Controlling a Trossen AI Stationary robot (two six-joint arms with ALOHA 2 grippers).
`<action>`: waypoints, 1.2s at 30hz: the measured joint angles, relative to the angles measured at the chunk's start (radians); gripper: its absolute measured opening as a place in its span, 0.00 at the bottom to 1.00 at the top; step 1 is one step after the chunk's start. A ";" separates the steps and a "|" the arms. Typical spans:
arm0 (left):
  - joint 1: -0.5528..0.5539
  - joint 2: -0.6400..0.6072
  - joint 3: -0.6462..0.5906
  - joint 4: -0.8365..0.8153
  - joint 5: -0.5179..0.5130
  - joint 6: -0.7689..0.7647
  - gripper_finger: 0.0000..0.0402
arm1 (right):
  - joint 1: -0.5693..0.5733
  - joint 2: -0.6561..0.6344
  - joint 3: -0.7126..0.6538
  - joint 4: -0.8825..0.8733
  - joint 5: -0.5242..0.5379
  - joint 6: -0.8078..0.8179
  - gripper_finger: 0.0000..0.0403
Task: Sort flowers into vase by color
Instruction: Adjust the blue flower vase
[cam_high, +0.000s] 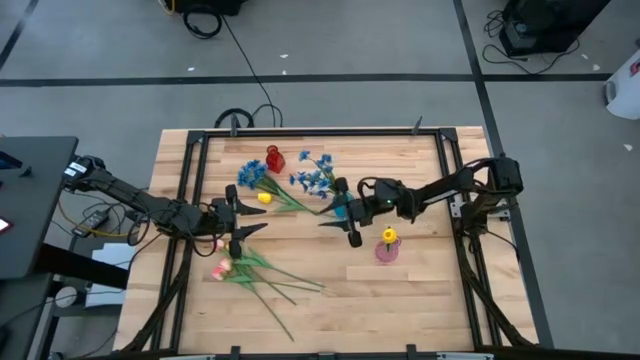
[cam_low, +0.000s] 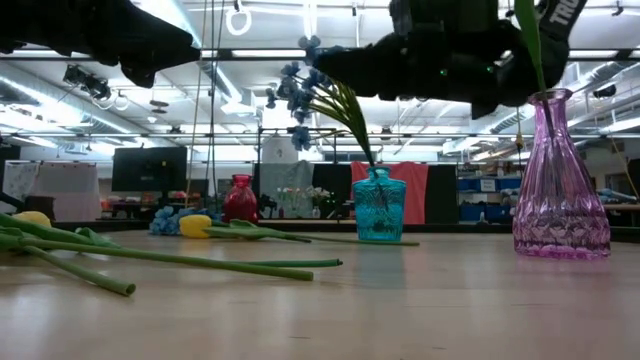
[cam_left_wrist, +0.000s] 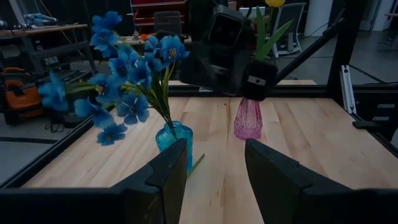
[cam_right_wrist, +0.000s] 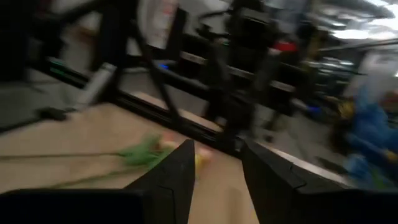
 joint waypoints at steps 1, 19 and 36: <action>0.000 0.000 0.000 0.000 0.000 0.000 0.42 | -0.003 0.000 0.011 -0.013 -0.040 0.014 0.34; 0.000 0.000 0.000 -0.008 0.000 0.014 0.42 | -0.003 -0.007 0.049 -0.154 -0.183 0.027 0.21; 0.000 0.000 0.000 -0.001 0.000 0.023 0.42 | 0.010 -0.006 0.049 -0.202 -0.311 0.145 0.20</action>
